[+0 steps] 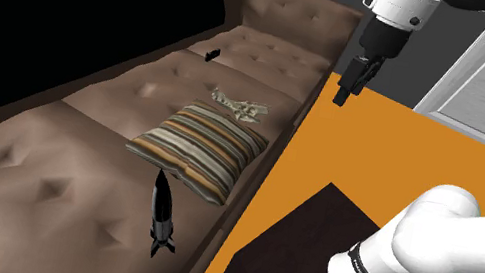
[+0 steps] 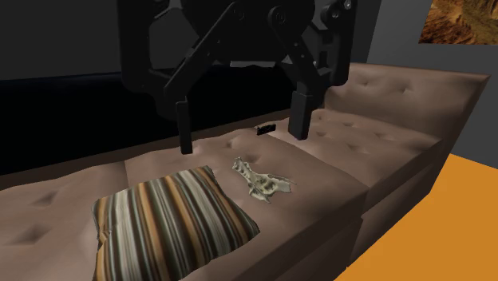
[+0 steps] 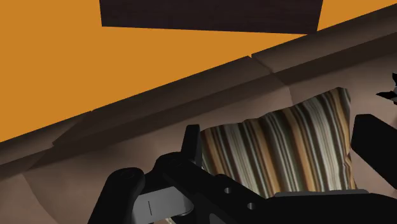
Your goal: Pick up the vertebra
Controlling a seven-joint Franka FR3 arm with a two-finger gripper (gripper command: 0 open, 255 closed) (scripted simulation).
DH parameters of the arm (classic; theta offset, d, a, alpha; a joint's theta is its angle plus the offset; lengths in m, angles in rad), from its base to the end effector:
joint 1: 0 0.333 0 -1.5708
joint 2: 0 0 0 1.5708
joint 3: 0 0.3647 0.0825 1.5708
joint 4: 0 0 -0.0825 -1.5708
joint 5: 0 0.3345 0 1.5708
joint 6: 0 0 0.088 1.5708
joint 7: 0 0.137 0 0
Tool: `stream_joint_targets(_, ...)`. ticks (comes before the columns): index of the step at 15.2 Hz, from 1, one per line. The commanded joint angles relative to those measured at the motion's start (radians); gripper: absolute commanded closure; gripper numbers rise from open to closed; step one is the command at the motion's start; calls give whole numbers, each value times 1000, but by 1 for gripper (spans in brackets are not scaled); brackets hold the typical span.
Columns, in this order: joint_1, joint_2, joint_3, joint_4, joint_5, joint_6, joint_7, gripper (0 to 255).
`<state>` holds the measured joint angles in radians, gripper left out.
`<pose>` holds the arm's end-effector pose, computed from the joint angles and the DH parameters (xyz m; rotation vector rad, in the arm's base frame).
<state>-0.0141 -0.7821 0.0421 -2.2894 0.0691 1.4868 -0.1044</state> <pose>0.2151 0.0217 0.6145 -3.0953 -0.1936 0.0298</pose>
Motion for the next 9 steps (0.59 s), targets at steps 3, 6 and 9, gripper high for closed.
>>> stream_joint_targets(3,-3,46,-7,-17,-10,65,-18,0)
stream_joint_targets(6,-8,124,-17,-31,-23,160,-44,0)
stream_joint_targets(9,-12,210,-27,-33,-34,251,-68,0)
